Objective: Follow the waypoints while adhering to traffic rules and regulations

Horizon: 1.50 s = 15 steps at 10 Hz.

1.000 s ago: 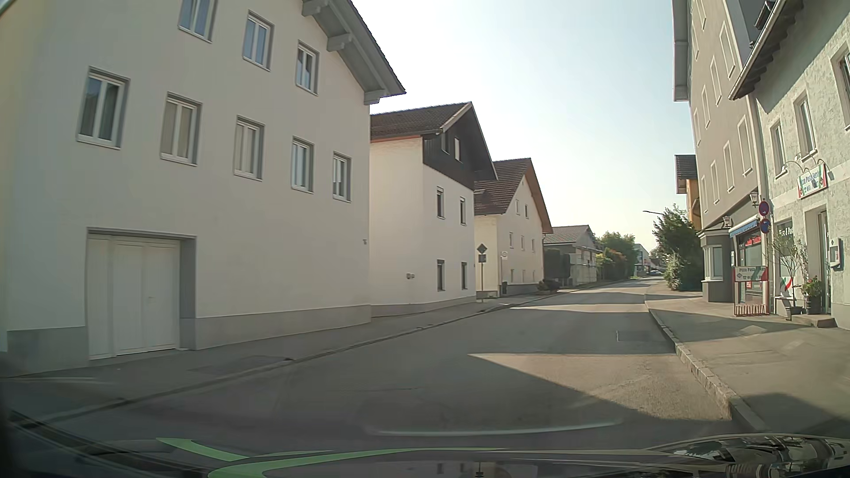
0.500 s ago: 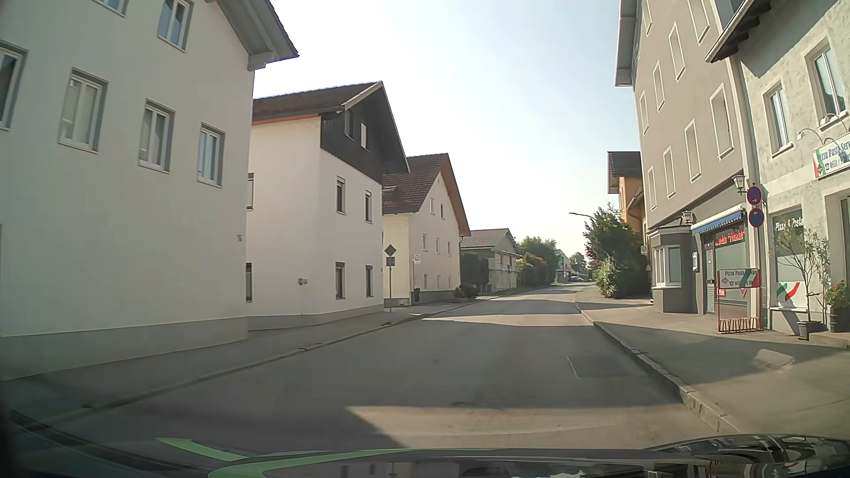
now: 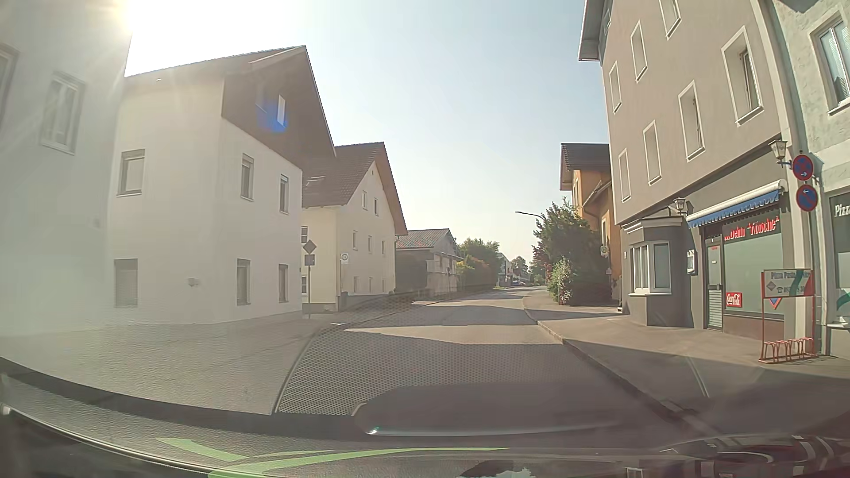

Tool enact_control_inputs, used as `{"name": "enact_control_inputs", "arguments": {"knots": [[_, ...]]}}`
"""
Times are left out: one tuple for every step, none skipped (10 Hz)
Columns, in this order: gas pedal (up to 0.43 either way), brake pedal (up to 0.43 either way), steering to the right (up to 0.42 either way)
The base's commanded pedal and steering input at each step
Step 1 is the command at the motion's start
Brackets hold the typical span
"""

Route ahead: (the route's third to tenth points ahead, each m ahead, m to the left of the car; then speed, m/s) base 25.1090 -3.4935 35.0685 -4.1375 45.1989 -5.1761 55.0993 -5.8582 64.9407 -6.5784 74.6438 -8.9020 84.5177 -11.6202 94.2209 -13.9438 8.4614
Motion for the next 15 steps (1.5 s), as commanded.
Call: {"name": "enact_control_inputs", "arguments": {"knots": [[0.28,0.0,0.077],[0.28,0.0,0.065],[0.28,0.0,0.052],[0.28,0.0,0.038],[0.28,0.0,0.029],[0.28,0.0,0.018],[0.28,0.0,0.012],[0.28,0.0,0.008],[0.28,0.0,0.007],[0.28,0.0,0.007],[0.28,0.0,0.007],[0.28,0.0,0.007],[0.28,0.0,0.007],[0.28,0.0,0.007],[0.28,0.0,0.007]]}}
